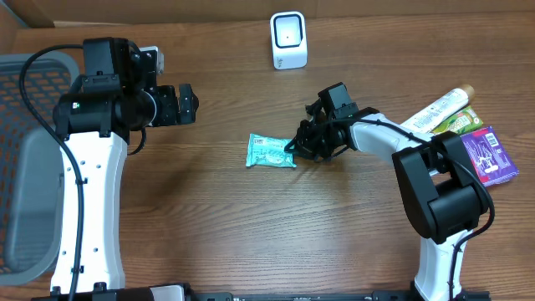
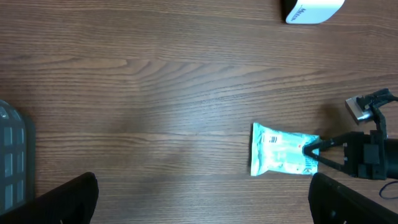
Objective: Scan the item barcode
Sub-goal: 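Lift the tissue pack up to the white scanner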
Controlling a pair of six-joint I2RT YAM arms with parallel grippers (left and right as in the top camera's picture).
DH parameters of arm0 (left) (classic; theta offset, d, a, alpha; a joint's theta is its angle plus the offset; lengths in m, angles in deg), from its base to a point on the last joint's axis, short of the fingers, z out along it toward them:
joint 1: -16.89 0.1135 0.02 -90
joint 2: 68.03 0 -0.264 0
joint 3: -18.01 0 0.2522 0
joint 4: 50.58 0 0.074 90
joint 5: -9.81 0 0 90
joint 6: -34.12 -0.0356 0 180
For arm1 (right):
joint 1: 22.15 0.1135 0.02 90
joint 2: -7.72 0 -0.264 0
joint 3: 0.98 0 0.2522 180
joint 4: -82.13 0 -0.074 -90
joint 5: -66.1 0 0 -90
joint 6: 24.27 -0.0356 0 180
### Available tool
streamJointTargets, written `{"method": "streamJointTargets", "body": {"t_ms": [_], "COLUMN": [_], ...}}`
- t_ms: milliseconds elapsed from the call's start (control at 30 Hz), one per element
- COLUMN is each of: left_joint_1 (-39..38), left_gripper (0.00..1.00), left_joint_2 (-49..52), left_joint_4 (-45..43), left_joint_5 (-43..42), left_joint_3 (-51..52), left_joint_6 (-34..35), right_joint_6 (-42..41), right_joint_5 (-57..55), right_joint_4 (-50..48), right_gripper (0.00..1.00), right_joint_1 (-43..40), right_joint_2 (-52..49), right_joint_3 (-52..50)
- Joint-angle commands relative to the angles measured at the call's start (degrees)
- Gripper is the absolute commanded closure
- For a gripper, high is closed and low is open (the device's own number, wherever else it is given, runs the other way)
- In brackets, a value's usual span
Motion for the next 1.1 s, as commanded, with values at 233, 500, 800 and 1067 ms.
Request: {"method": "streamJointTargets", "body": {"t_ms": [233,500,800,1067], "left_joint_1": [-0.4,-0.4,-0.4,-0.4], "left_gripper": [0.0,0.0,0.01,0.01], "left_joint_2": [0.2,0.2,0.2,0.2], "left_joint_4": [0.0,0.0,0.0,0.0], "left_joint_5": [-0.5,-0.5,-0.5,-0.5], "left_joint_3": [-1.0,-1.0,-1.0,-1.0], "left_joint_6": [-1.3,-1.3,-1.3,-1.3], "right_joint_6": [14.5,18.7,23.2,30.3], "right_joint_5": [5.2,-8.9,-26.5,-67.8], "right_joint_4": [7.1,21.4,32.8,27.1], "right_gripper": [0.96,0.97,0.96,0.96], "right_joint_1": [-7.1,-8.5,-4.9,9.4], "right_joint_2": [24.3,34.1,34.3,28.7], "right_joint_3": [2.5,11.0,27.2,27.4]}}
